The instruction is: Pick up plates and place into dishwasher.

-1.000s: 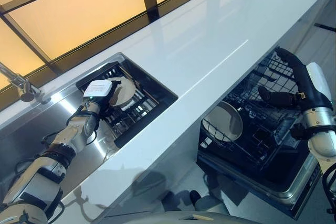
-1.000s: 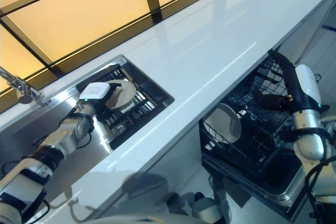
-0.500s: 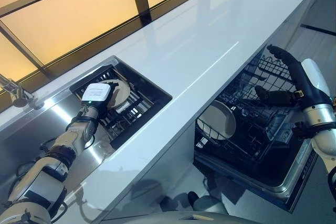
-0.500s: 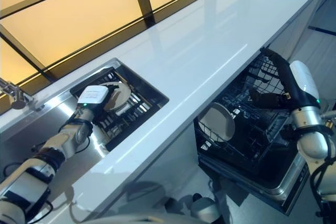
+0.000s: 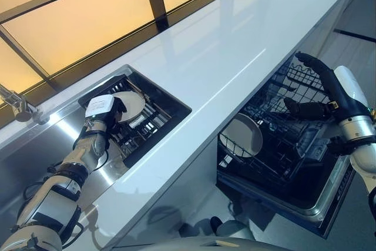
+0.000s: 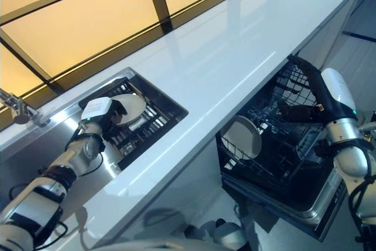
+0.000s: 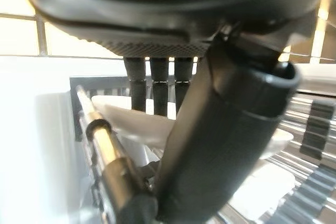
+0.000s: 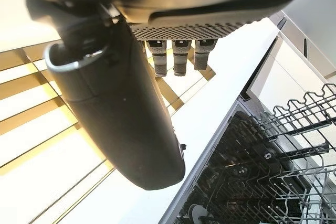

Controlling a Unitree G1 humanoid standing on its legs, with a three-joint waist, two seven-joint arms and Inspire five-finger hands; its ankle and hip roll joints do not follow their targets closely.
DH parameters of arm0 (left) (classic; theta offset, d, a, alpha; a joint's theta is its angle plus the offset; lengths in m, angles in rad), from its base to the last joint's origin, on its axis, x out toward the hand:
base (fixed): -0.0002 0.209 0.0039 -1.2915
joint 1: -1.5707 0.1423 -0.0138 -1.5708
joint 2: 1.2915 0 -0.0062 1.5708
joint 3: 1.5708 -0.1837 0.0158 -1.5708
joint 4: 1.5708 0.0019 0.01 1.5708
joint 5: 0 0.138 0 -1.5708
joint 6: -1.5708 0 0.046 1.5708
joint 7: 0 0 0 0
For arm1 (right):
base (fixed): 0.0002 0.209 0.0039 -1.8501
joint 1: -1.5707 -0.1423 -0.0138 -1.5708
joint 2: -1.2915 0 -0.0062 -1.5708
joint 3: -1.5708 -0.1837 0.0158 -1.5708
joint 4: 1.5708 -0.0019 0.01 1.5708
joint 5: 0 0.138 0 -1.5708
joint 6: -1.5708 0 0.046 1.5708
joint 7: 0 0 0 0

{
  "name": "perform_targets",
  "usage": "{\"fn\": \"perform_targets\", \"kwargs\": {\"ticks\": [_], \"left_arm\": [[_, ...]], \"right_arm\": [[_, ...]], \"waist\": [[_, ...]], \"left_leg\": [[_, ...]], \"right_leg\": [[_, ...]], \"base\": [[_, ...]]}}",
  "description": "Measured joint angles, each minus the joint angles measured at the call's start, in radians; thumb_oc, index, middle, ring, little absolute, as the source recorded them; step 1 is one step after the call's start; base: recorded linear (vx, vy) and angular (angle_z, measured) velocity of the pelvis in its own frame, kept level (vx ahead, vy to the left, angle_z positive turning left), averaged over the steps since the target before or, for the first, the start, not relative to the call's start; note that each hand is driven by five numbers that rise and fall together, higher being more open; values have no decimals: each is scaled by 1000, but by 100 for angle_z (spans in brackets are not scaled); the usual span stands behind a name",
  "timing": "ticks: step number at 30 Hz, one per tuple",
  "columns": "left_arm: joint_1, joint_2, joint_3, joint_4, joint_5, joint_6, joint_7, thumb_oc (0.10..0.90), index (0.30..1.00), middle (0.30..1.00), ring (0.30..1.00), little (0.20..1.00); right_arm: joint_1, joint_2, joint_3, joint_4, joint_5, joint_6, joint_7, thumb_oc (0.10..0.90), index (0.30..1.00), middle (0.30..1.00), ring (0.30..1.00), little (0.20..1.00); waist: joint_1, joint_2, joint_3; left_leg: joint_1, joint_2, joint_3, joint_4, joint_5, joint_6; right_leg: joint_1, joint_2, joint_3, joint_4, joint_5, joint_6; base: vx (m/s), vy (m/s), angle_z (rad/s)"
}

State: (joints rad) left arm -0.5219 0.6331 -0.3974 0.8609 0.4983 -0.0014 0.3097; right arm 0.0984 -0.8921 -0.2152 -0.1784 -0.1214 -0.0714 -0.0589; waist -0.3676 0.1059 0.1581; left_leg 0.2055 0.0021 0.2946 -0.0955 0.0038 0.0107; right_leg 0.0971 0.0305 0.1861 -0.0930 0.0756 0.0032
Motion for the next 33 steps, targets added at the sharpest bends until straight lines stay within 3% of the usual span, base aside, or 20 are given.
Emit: {"fn": "perform_targets", "kwargs": {"ticks": [15,26,33], "left_arm": [[-5,-18,43,59,-39,-7,-12,100,300,300,300,200],[-4,-16,43,55,-28,-102,38,100,300,300,300,200],[11,47,39,-169,-25,-158,76,100,300,300,300,200]], "right_arm": [[-38,-37,23,0,-21,-22,2,800,900,900,900,900],[-26,-37,32,0,-37,-60,-4,800,900,900,900,900],[-2,-25,30,-1,-42,-99,-6,800,900,900,900,900]], "waist": [[-17,7,-6],[4,2,-3],[28,-28,18]], "left_leg": [[9,3,-1,0,0,-1],[1,2,-2,0,0,-1],[-7,0,-8,0,1,0]], "right_leg": [[10,1,-3,0,0,0],[2,0,-5,0,0,0],[-2,-3,-9,0,1,-1]], "base": [[-4,4,0],[0,0,0],[-3,1,1]]}}
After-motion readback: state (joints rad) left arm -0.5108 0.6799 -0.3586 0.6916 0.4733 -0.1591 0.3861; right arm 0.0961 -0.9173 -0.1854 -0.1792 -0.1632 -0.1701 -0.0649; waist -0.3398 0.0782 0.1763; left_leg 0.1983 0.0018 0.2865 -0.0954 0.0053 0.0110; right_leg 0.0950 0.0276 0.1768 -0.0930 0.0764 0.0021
